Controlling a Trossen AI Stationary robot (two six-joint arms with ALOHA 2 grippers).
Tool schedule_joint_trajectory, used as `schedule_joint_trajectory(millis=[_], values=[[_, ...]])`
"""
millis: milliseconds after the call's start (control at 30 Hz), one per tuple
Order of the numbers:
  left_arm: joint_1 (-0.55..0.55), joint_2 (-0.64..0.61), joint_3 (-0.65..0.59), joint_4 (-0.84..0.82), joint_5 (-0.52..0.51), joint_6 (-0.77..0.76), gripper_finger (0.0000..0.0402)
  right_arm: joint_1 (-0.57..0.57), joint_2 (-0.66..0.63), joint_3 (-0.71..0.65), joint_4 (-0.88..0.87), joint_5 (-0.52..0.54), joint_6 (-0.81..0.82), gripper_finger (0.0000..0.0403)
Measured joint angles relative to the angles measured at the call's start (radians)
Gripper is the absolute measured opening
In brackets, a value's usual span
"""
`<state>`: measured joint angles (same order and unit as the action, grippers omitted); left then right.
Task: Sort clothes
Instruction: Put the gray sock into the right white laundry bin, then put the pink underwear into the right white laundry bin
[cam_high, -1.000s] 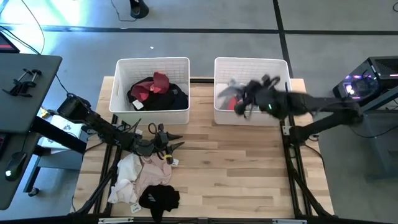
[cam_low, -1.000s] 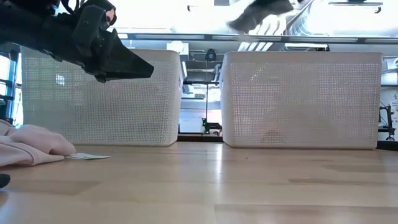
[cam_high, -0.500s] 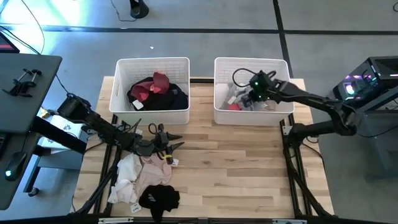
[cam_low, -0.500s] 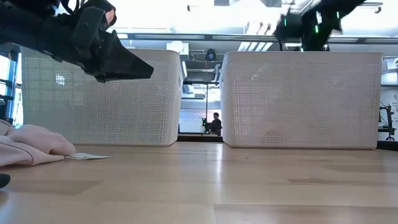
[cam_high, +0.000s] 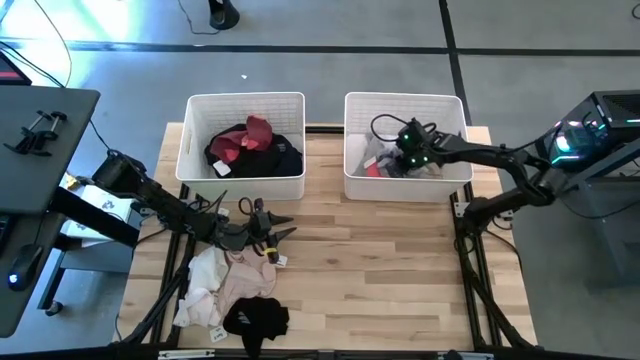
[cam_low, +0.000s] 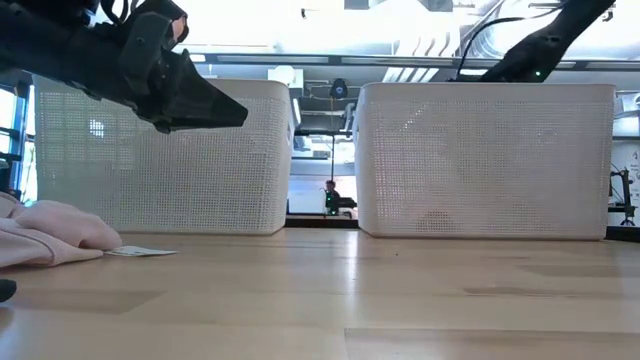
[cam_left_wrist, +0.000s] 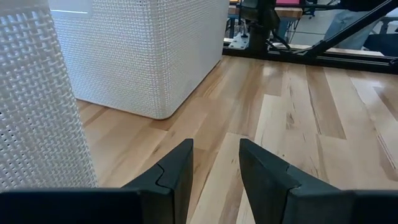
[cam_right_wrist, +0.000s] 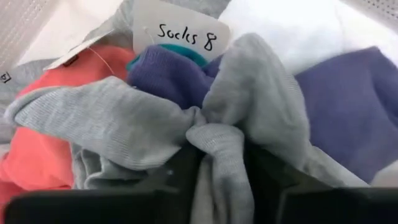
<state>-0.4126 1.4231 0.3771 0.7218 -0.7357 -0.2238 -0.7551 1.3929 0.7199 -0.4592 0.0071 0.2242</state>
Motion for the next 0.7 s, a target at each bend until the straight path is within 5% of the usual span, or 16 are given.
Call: schedule_joint_trajectory(millis=[167, 400, 700], values=[[0.0, 0.0, 0.0, 0.0, 0.0, -0.009, 0.012, 0.001, -0.027, 0.126, -0.105, 0.032, -0.025, 0.0167], [-0.001, 0.0, 0.0, -0.001, 0.0, -0.029, 0.012, 0.046, -0.083, 0.356, -0.266, 0.092, -0.021, 0.0181], [-0.019, 0.0, 0.0, -0.002, 0.0, -0.038, 0.012, 0.408, -0.206, 0.393, -0.03, 0.232, -0.076, 0.0181]])
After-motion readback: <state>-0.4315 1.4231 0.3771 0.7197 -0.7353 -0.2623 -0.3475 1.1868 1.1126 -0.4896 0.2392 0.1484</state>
